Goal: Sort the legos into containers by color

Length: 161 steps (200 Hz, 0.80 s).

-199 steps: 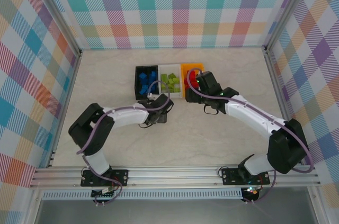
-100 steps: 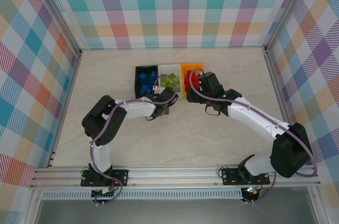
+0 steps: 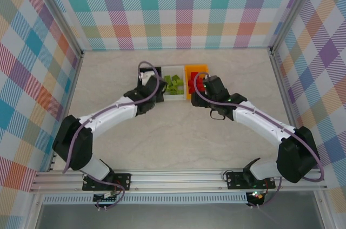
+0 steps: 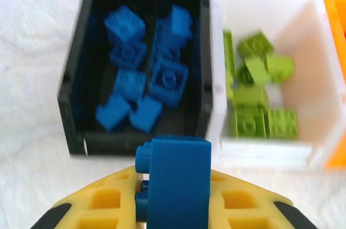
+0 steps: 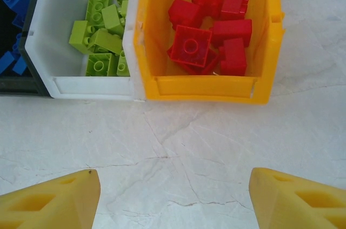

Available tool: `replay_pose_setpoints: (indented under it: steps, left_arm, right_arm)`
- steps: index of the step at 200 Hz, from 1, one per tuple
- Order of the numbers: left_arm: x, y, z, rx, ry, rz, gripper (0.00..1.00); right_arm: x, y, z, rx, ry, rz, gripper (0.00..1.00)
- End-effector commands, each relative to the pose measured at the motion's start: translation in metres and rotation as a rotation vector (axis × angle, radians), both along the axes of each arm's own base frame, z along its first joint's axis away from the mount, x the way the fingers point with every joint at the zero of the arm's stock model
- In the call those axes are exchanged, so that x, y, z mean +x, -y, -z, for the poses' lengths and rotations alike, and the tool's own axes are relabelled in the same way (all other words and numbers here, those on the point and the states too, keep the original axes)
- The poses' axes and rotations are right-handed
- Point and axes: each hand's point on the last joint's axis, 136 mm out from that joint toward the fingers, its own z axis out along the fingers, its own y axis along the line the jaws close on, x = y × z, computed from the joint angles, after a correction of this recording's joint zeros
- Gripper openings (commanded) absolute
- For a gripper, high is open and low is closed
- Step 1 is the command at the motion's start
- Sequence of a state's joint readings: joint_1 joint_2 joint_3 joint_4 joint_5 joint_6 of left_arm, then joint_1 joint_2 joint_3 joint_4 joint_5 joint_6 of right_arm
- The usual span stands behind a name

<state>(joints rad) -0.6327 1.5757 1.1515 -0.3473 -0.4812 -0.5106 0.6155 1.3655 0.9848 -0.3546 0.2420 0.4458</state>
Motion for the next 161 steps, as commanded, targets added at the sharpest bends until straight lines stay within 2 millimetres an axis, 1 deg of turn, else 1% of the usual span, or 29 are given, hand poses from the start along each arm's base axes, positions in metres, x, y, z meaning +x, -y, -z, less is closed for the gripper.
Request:
replay_pose_setpoints:
  steps: [1, 25, 31, 45, 51, 55, 63, 67, 70, 72, 78, 87, 89, 90, 93, 96, 100, 102, 111, 112, 127, 138, 145, 154, 161]
  left_arm:
    - [0.024, -0.02, 0.027, 0.066, -0.089, -0.052, 0.19]
    - [0.054, -0.028, 0.036, 0.075, -0.091, -0.094, 0.19]
    - [0.06, -0.03, 0.039, 0.078, -0.097, -0.102, 0.21]
    - [0.07, -0.033, 0.044, 0.075, -0.097, -0.111, 0.42]
    - [0.073, -0.034, 0.044, 0.071, -0.093, -0.111, 0.55]
    - [0.073, -0.033, 0.044, 0.064, -0.091, -0.107, 0.65]
    - [0.073, -0.031, 0.038, 0.049, -0.078, -0.096, 0.82]
    - [0.072, -0.03, 0.033, 0.04, -0.069, -0.092, 0.89]
    - [0.071, -0.029, 0.028, 0.031, -0.058, -0.09, 0.98]
    - [0.069, -0.029, 0.025, 0.023, -0.05, -0.09, 1.0]
    - [0.064, -0.028, 0.015, 0.007, -0.024, -0.081, 1.0]
    - [0.053, -0.031, -0.004, -0.009, 0.031, -0.081, 1.0]
    - [0.049, -0.033, -0.005, -0.005, 0.035, -0.084, 1.0]
    - [0.049, -0.033, -0.01, -0.015, 0.056, -0.085, 1.0]
    - [0.047, -0.034, -0.019, -0.03, 0.089, -0.09, 1.0]
    - [0.042, -0.037, -0.027, -0.04, 0.115, -0.095, 1.0]
    - [0.036, -0.042, -0.037, -0.052, 0.15, -0.104, 1.0]
    - [0.033, -0.044, -0.037, -0.055, 0.158, -0.107, 1.0]
    - [0.016, -0.06, -0.064, -0.08, 0.252, -0.137, 1.0]
    - [0.015, -0.062, -0.062, -0.075, 0.254, -0.14, 1.0]
    - [-0.014, -0.091, -0.092, -0.064, 0.41, -0.171, 1.0]
    - [-0.028, -0.109, -0.098, -0.037, 0.487, -0.161, 1.0]
    - [-0.034, -0.123, -0.096, -0.008, 0.523, -0.192, 1.0]
    - [-0.038, -0.135, -0.087, 0.095, 0.54, -0.182, 1.0]
    - [-0.039, -0.145, -0.076, 0.169, 0.53, -0.208, 1.0]
  right_arm:
    - [0.001, 0.003, -0.009, 0.03, 0.025, 0.025, 0.73]
    - [-0.002, 0.007, -0.017, 0.034, 0.036, 0.033, 0.73]
    - [-0.003, 0.007, -0.019, 0.038, 0.038, 0.033, 0.73]
    - [-0.005, 0.008, -0.026, 0.054, 0.048, 0.032, 0.75]
    - [-0.007, 0.008, -0.028, 0.058, 0.053, 0.031, 0.76]
    - [-0.008, 0.009, -0.03, 0.061, 0.057, 0.031, 0.77]
    - [-0.009, 0.01, -0.032, 0.068, 0.065, 0.031, 0.79]
    - [-0.01, 0.01, -0.033, 0.071, 0.068, 0.027, 0.81]
    - [-0.01, 0.01, -0.034, 0.074, 0.071, 0.024, 0.82]
    - [-0.01, 0.01, -0.034, 0.076, 0.073, 0.023, 0.83]
    - [-0.011, 0.01, -0.036, 0.079, 0.082, 0.017, 0.84]
    - [-0.011, 0.012, -0.039, 0.077, 0.096, 0.026, 0.93]
    - [-0.011, 0.013, -0.039, 0.074, 0.099, 0.025, 0.93]
    - [-0.011, 0.013, -0.04, 0.073, 0.101, 0.026, 0.94]
    - [-0.011, 0.014, -0.041, 0.069, 0.105, 0.028, 0.94]
    - [-0.011, 0.016, -0.041, 0.061, 0.109, 0.035, 0.97]
    - [-0.011, 0.018, -0.043, 0.055, 0.116, 0.04, 0.99]
    - [-0.01, 0.02, -0.043, 0.051, 0.12, 0.045, 1.0]
    - [-0.01, 0.025, -0.046, 0.035, 0.142, 0.061, 1.0]
    - [-0.009, 0.026, -0.047, 0.034, 0.146, 0.065, 1.0]
    - [-0.008, 0.04, -0.049, 0.012, 0.187, 0.127, 1.0]
    - [-0.008, 0.053, -0.05, 0.0, 0.224, 0.188, 1.0]
    - [-0.008, 0.059, -0.05, 0.001, 0.252, 0.217, 1.0]
    - [-0.006, 0.063, -0.052, 0.002, 0.3, 0.226, 1.0]
    - [-0.005, 0.065, -0.053, 0.002, 0.33, 0.224, 1.0]
